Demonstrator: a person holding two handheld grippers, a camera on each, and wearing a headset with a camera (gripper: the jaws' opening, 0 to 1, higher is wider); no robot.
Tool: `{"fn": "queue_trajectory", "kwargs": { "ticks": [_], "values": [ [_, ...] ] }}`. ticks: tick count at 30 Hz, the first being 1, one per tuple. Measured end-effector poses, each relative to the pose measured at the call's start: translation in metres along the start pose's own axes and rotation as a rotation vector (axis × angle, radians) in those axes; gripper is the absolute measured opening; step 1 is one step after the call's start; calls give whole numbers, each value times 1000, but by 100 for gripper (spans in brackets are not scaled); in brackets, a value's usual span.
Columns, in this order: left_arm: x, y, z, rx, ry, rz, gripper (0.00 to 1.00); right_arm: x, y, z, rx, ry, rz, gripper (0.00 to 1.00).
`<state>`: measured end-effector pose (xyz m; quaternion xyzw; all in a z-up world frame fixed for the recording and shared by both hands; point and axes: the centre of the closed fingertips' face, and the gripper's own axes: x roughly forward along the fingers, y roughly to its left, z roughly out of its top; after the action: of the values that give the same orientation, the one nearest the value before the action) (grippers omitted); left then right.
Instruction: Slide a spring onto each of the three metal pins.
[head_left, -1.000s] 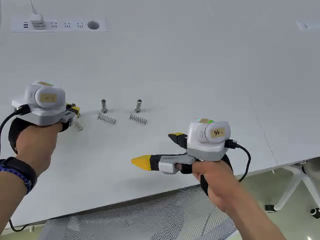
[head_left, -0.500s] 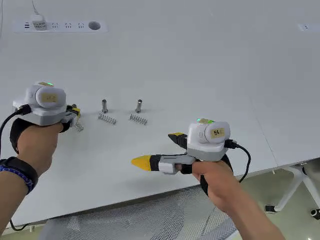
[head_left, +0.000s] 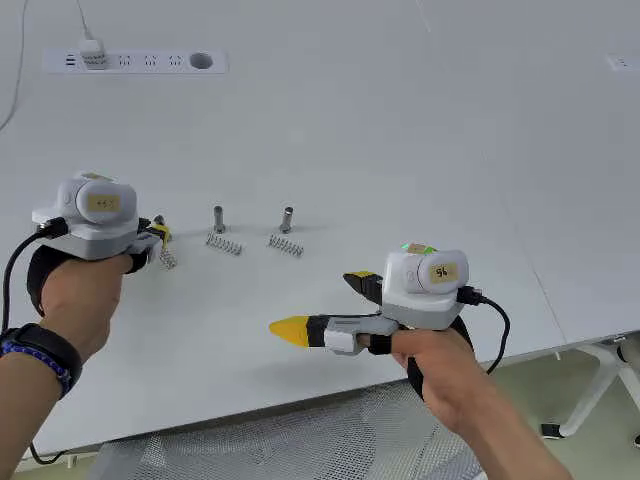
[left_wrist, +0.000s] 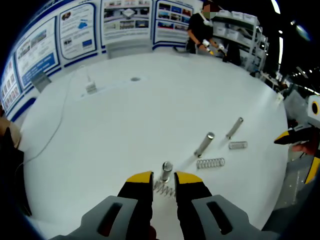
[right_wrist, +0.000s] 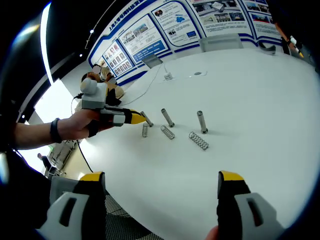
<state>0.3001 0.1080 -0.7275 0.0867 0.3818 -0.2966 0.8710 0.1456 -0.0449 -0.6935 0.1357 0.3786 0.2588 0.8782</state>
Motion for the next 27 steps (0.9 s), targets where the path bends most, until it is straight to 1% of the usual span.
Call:
{"fn": "queue_trajectory", "kwargs": {
  "ticks": [10, 13, 17, 20, 27],
  "values": [
    [-10, -5, -12, -29, 15, -8, 23, -1, 1, -1, -5, -1, 2, 94],
    [-13, -4, -16, -32, 22, -5, 26, -1, 4, -1, -7, -1, 6, 94],
    [-19, -3, -19, -42, 19, 1, 26, 0, 6, -1, -8, -4, 11, 94],
    [-22, -2, -22, -47, 22, 4, 28, 0, 7, 0, -12, -5, 11, 94],
    [-29, 0, -25, -47, 19, 5, 32, -1, 8, -1, -14, -5, 12, 94]
  ]
}}
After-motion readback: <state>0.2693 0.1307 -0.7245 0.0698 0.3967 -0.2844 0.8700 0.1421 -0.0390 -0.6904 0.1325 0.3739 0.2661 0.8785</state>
